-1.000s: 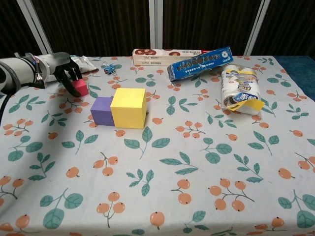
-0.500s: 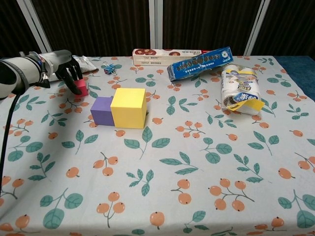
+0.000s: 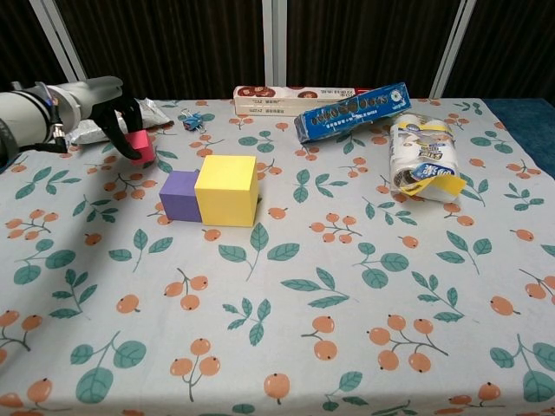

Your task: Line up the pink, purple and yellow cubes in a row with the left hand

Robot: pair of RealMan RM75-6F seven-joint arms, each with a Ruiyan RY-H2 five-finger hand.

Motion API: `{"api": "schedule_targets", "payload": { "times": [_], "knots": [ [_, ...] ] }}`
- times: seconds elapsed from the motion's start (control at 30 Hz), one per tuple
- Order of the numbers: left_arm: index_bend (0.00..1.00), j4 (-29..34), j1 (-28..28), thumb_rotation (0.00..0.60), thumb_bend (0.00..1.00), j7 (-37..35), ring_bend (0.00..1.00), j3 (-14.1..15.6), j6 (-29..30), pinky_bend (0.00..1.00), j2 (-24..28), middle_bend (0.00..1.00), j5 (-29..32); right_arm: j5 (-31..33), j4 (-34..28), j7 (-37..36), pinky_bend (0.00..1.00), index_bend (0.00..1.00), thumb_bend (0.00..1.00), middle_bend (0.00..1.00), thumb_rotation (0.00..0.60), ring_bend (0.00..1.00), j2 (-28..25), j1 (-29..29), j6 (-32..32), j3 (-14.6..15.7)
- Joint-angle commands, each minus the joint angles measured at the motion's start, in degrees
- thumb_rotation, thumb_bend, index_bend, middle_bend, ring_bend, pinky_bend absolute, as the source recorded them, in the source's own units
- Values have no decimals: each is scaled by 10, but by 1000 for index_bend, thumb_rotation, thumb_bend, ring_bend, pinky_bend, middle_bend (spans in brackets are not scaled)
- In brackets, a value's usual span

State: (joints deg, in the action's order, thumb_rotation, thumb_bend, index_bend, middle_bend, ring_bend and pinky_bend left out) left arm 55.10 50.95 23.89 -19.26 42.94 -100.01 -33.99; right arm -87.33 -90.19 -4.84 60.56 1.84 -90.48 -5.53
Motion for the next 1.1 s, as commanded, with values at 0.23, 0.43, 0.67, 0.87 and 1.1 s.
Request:
{"api": "schedule_targets", "payload": {
  "times": [0.23,0.43,0.67,0.87,1.1],
  "knots": [
    [669,202,-79,600,329,-40,496,72,14,347,152,535,-110,-10,-6,5,137,78,0,176,600,20,1,2,-4,1],
    [663,271,-92,600,328,-51,495,96,18,346,178,526,-133,-15,-12,10,137,78,0,176,600,20,0,3,-5,2],
    [657,288,-76,600,324,-30,494,111,18,345,164,518,-121,-14,-16,12,137,79,0,176,600,20,-5,0,-10,2],
    [645,271,-57,600,324,-19,494,105,24,345,144,511,-94,-12,-12,8,137,79,0,176,600,20,-4,-2,-10,3],
    [629,256,-38,600,324,-6,494,104,20,346,135,505,-65,-11,-9,4,137,78,0,177,600,20,-2,-2,-10,3]
  ]
}}
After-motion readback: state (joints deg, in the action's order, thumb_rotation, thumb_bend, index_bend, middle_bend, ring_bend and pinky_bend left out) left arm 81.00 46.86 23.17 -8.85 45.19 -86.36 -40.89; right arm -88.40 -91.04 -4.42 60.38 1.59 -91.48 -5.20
